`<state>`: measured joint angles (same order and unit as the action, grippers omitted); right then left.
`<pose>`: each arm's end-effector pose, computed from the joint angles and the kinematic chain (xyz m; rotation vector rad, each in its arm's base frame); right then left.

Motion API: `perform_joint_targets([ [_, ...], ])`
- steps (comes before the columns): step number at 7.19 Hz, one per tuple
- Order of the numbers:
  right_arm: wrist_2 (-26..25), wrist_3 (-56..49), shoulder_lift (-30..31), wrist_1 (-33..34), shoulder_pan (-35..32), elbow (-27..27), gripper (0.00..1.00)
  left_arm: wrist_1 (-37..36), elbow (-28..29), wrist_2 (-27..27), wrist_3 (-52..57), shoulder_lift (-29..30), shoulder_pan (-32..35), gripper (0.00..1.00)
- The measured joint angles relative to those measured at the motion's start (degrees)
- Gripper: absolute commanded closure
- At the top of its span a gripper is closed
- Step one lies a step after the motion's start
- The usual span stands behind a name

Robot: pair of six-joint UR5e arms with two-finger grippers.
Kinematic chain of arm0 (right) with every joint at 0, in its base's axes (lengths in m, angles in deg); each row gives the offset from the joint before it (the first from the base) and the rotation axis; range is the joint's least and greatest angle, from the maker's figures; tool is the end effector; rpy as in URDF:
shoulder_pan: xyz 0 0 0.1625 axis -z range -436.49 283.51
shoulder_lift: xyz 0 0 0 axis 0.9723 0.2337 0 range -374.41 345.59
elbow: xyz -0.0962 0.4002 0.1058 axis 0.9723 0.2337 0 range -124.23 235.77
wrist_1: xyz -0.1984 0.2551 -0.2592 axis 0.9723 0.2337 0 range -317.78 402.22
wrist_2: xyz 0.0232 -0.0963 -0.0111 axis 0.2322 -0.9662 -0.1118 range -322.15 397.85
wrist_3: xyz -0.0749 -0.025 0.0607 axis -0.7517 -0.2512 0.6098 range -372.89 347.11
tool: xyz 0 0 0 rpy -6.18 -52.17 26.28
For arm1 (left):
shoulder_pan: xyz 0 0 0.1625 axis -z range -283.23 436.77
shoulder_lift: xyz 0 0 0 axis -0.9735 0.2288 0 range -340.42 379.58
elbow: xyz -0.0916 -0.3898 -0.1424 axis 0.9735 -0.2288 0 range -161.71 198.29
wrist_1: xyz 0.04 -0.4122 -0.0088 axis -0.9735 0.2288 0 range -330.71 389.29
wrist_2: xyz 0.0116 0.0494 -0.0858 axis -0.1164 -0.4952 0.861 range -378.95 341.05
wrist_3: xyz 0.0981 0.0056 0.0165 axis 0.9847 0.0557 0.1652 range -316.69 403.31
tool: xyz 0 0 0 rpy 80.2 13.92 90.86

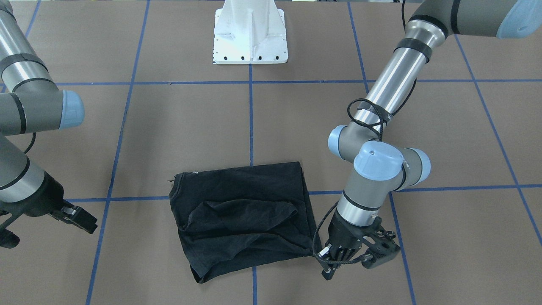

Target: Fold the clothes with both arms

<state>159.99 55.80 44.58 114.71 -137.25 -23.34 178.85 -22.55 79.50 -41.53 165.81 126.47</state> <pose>-0.2805 -0.6654 0.3977 0.0122 -0.8438 0.4636 0.4740 -0.7421 0.2980 0.4261 1.1092 -0.6001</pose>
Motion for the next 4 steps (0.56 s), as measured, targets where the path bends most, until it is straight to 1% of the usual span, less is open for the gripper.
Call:
perform_joint_targets([
  [1, 0.3, -0.2, 0.0, 0.2, -0.5, 0.1, 0.0, 0.1, 0.0, 0.5, 1.9, -0.1, 1.0, 1.0],
  [2, 0.9, -0.7, 0.1, 0.4, -1.5, -0.1, 0.0, 0.0, -2.3, 1.8, 4.3, -2.0, 1.8, 1.0],
  [3, 1.9, -1.3, 0.8, 0.5, -2.7, -0.9, 0.0, -0.1, -7.9, 4.3, 7.0, -6.5, 2.5, 1.0],
  [4, 3.1, -2.0, 2.5, 0.5, -3.9, -2.4, 0.0, -0.2, -14.4, 8.7, 9.8, -11.6, 3.7, 1.0],
])
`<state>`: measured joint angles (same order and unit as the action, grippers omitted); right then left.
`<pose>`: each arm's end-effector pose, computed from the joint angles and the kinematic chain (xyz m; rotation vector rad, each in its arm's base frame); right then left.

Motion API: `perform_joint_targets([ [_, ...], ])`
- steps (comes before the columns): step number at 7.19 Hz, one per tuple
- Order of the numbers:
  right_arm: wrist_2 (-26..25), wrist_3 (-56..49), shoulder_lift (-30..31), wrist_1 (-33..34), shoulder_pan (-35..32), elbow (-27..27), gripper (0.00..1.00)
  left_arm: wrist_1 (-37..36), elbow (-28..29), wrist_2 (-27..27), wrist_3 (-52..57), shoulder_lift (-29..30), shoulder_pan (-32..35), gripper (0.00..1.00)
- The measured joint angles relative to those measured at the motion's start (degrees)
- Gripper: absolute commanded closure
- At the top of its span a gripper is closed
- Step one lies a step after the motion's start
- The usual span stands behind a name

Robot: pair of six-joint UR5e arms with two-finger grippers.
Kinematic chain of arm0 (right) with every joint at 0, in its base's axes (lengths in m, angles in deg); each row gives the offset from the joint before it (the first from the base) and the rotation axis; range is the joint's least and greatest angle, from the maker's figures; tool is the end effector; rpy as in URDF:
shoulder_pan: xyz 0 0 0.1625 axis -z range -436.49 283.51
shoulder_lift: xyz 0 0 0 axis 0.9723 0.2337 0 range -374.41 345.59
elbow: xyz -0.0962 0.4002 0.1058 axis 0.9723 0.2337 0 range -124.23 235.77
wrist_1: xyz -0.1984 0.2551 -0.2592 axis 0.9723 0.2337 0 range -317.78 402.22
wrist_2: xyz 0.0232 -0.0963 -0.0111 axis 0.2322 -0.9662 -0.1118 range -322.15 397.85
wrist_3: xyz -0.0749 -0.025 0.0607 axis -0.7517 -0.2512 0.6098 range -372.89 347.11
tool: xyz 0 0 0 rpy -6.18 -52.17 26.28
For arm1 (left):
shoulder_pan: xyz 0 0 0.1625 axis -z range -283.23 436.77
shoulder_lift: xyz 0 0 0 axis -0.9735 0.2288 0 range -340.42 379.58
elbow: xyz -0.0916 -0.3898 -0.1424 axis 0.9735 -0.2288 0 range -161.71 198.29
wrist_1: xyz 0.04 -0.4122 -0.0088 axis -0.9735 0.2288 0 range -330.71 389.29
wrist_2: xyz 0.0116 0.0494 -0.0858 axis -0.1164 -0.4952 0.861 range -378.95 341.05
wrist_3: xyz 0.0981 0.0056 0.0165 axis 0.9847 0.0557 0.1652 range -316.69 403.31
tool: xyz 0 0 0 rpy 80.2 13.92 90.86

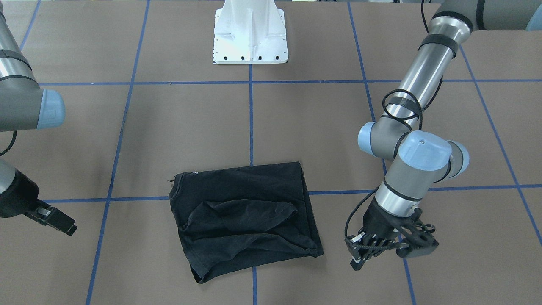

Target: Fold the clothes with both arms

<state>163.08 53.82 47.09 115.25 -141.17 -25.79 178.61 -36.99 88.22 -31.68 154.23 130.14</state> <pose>-0.2307 -0.6649 0.4063 0.0078 -0.8694 0.4784 0.3997 -0.7114 0.3377 0.4599 1.1465 -0.4021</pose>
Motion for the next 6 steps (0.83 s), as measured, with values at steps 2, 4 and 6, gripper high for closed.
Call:
perform_joint_targets([
  [2, 2.2, -5.3, 5.9, 0.4, -2.7, -4.2, 0.0, -0.2, -11.4, 8.6, 6.2, -10.1, 3.1, 1.0],
  [4, 3.0, -19.1, 11.6, 2.2, -5.6, -6.0, 0.0, -5.3, -23.6, 13.0, 16.6, -21.0, 5.4, 0.73],
  [6, 3.9, -38.0, 15.9, 6.7, -8.9, -6.1, 0.0, -13.4, -34.9, 15.5, 30.0, -31.2, 7.5, 0.46],
])
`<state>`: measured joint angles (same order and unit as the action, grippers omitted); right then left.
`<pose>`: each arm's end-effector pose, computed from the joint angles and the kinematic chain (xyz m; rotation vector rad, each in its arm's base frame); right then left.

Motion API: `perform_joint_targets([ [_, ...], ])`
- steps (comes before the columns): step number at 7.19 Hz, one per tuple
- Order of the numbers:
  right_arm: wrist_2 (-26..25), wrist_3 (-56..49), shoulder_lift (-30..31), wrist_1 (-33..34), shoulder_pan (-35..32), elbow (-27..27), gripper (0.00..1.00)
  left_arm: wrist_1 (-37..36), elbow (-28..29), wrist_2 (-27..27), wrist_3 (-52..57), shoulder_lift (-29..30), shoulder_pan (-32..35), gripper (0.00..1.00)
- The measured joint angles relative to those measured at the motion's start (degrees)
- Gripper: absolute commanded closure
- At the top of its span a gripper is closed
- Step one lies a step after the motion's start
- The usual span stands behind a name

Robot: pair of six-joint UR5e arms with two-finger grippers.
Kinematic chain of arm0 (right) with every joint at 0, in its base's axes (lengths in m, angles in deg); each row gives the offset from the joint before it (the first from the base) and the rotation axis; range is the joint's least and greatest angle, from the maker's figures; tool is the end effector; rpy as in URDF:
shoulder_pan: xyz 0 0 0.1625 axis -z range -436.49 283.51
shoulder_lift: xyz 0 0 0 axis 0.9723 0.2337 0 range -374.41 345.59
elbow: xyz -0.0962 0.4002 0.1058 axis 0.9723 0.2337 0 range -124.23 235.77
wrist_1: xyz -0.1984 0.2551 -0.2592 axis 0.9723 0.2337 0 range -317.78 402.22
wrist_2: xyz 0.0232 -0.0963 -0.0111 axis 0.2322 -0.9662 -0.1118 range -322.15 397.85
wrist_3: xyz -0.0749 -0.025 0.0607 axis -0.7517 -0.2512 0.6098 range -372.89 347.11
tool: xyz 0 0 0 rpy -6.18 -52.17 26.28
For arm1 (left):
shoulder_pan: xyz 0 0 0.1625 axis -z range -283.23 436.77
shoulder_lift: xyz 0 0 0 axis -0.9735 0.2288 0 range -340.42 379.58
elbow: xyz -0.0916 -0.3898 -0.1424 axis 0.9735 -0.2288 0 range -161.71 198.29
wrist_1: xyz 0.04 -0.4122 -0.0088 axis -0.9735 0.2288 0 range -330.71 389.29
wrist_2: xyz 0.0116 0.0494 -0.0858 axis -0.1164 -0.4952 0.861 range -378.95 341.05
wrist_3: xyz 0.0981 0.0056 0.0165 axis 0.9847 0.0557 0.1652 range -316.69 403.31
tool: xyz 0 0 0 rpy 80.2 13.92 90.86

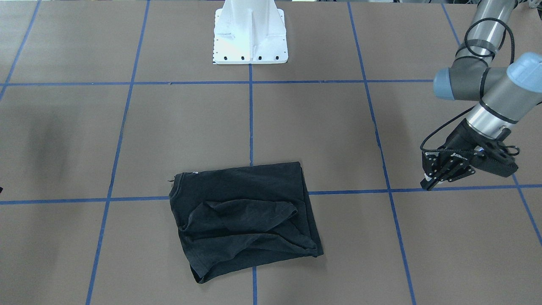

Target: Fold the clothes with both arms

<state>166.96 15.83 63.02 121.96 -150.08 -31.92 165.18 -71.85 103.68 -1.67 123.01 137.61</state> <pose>-0.1016 -0.5943 0.5448 0.0587 -0.7552 0.0823 0.2244 -0.5652 0.4406 0.4911 1.0163 0.0492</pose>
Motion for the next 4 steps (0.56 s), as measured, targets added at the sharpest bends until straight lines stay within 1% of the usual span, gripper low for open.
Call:
perform_joint_targets([
  [1, 2.4, -7.4, 2.1, 2.2, -2.6, -0.2, 0.0, -2.7, -4.1, 1.6, 6.4, -5.2, 1.8, 0.27],
  [2, 5.5, -12.6, 4.7, 3.4, -5.6, -1.0, 0.0, -4.2, -6.2, 3.4, 13.1, -9.3, 4.1, 0.0],
  [4, 7.8, -19.5, 10.3, 4.2, -9.4, -4.2, 0.0, -8.2, -7.3, 6.3, 25.7, -13.8, 10.2, 0.0],
])
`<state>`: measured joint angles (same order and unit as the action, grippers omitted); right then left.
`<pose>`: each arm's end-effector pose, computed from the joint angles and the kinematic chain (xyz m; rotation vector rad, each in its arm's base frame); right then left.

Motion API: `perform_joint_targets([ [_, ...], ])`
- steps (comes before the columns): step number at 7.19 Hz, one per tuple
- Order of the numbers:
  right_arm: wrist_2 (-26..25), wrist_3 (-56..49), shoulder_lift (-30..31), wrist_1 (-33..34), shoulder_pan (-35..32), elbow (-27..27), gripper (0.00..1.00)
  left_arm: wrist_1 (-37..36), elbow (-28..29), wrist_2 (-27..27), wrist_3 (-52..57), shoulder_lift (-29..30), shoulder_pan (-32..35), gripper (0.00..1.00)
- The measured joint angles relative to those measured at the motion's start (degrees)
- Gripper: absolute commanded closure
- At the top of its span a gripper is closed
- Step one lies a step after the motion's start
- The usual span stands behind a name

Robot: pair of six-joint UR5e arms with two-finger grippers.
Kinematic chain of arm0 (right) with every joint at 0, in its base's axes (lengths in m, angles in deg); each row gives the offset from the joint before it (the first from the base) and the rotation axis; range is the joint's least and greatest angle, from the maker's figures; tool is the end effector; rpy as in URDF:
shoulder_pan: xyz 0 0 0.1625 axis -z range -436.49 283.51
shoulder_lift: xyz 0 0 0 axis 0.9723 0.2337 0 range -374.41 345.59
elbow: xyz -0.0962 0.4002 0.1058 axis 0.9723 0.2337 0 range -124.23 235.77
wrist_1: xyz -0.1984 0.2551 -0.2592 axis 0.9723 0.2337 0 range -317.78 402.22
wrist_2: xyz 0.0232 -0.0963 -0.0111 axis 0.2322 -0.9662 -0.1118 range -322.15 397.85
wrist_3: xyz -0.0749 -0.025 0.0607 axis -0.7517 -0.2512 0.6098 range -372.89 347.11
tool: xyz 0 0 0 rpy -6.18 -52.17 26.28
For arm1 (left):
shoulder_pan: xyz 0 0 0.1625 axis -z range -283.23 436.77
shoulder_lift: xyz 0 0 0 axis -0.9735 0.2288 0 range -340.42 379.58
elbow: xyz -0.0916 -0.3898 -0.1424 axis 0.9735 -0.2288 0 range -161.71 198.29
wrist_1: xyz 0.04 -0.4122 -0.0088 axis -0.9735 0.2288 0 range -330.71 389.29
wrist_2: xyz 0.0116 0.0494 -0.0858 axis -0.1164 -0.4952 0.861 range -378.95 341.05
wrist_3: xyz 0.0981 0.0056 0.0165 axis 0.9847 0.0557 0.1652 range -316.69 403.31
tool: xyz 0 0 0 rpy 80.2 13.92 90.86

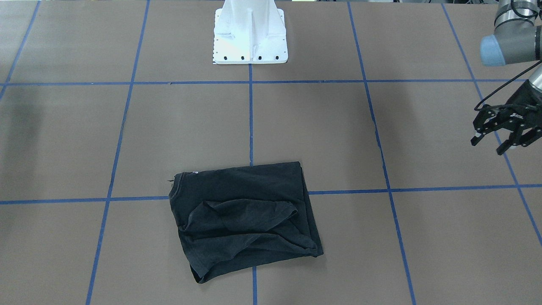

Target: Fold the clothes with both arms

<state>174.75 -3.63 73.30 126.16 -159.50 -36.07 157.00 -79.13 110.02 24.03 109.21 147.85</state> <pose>-0.0030 -0.5218 0.6082 0.0508 -0.8317 -0.0355 0.0993 -0.5071 0.5241 0.4979 0.8546 0.2597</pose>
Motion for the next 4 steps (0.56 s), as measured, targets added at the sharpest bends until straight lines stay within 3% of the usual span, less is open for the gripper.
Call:
perform_joint_targets([
  [4, -0.1, -2.7, 1.8, 3.0, 0.1, -2.4, 0.0, -5.9, -0.4, 1.4, 10.4, -4.9, 5.8, 0.0],
])
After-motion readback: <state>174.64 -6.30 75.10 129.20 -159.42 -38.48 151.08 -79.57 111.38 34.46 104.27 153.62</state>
